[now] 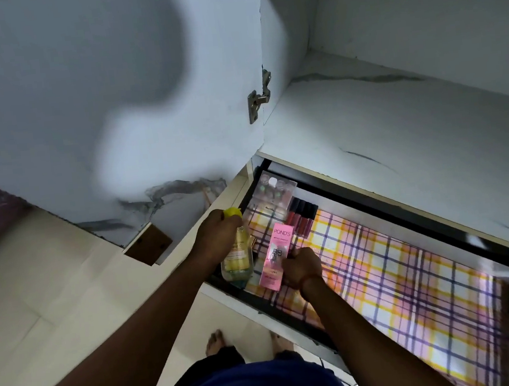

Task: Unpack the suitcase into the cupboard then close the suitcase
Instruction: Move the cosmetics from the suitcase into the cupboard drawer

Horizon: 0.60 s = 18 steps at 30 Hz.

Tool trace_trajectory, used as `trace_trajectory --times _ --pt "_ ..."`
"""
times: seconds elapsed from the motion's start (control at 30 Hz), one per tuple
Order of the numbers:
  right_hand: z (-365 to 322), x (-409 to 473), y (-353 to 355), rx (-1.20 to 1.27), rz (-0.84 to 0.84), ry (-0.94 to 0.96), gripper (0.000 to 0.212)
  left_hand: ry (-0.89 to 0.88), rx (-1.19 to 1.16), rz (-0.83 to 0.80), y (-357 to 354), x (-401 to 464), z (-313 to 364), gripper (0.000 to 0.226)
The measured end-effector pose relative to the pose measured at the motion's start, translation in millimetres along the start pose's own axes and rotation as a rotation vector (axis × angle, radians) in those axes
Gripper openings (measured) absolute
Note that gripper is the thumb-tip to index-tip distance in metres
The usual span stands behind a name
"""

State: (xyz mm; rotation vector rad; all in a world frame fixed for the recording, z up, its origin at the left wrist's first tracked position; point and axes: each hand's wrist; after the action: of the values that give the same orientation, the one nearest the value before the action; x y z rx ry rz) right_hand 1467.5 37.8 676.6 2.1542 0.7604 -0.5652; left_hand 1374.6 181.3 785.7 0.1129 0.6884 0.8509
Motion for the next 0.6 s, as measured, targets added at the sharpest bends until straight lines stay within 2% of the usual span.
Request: trace_trajectory --times 0.13,0.33,0.47,0.6 --pt "7 -6 -18 -0.01 -0.034 -0.012 0.021 -0.057 -0.055 -0.011 2 -3 -8 0.017" --pt "7 -6 -24 -0.014 -0.051 -0.035 0.028 -0.132 -0.01 0.034 2 -7 -12 0.031" --pt "4 -7 -26 -0.026 -0.062 -0.02 0.028 -0.169 0.044 0.024 -2 -8 -17 0.026" --pt "6 -9 -16 0.081 -0.087 -0.053 0.035 -0.192 0.066 0.023 -9 -7 -17 0.026"
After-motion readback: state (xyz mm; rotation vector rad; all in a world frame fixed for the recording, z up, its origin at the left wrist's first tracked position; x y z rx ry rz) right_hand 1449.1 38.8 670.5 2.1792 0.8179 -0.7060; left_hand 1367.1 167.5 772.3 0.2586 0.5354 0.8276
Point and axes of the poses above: each hand's wrist, its own x-axis towards the middle knuckle, its own y-axis out of the back of the hand, z = x × y, and after that the axes turned 1 degree about x, right-handed
